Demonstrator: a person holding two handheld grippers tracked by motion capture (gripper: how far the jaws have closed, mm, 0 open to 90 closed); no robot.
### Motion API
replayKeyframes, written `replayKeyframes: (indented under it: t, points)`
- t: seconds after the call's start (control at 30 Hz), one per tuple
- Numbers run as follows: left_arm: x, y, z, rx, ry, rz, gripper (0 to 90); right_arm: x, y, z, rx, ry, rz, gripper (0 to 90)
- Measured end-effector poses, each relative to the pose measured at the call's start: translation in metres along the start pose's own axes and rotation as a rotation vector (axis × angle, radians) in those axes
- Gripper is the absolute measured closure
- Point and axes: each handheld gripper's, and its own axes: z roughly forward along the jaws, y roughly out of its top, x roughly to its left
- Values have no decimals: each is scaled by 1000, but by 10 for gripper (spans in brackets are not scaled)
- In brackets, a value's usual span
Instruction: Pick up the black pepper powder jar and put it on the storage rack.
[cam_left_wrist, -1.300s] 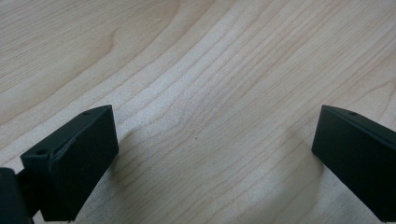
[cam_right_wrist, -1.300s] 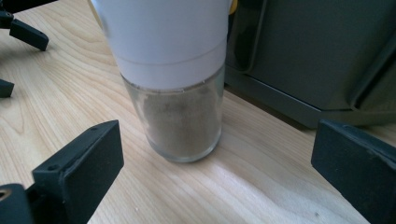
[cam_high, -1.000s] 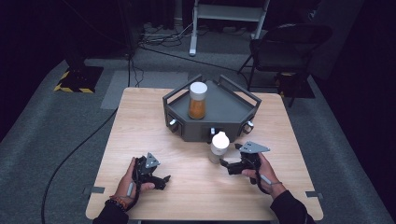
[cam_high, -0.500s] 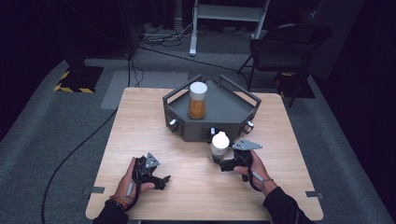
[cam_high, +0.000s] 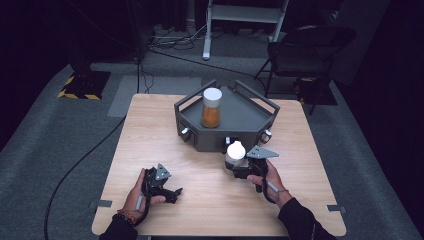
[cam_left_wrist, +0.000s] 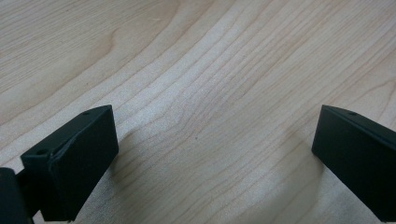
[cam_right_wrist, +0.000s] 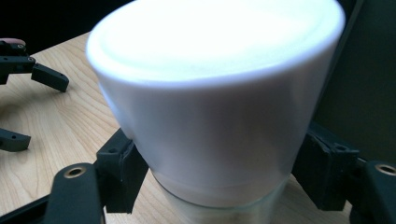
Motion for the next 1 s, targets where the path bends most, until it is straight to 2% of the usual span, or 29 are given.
replayKeyframes:
  t: [0.13,0.4,0.77,1.0]
  points:
    - [0,0,0,0,0,0,4,-2,-1,0,-7,0,8,279]
    - [0,0,0,0,0,0,4,3,0,-3,-19,-14,-14,289]
    - [0,0,0,0,0,0,4,9,7,-20,-50,-44,-37,293]
    - [0,0,0,0,0,0,4,16,13,-31,-67,-69,-32,296]
